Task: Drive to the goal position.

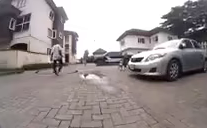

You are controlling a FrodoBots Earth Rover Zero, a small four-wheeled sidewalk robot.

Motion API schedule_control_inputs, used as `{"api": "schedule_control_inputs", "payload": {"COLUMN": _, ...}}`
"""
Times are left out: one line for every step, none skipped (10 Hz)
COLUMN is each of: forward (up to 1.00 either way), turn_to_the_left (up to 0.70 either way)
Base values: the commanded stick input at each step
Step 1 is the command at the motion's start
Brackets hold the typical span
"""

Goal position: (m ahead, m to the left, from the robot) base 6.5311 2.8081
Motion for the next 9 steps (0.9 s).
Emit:
{"api": "schedule_control_inputs", "payload": {"forward": 0.7, "turn_to_the_left": 0.0}}
{"api": "schedule_control_inputs", "payload": {"forward": 0.7, "turn_to_the_left": 0.0}}
{"api": "schedule_control_inputs", "payload": {"forward": 0.7, "turn_to_the_left": 0.0}}
{"api": "schedule_control_inputs", "payload": {"forward": 0.7, "turn_to_the_left": 0.0}}
{"api": "schedule_control_inputs", "payload": {"forward": 0.7, "turn_to_the_left": 0.0}}
{"api": "schedule_control_inputs", "payload": {"forward": 0.7, "turn_to_the_left": 0.0}}
{"api": "schedule_control_inputs", "payload": {"forward": 0.7, "turn_to_the_left": 0.0}}
{"api": "schedule_control_inputs", "payload": {"forward": 0.7, "turn_to_the_left": 0.0}}
{"api": "schedule_control_inputs", "payload": {"forward": 0.7, "turn_to_the_left": 0.0}}
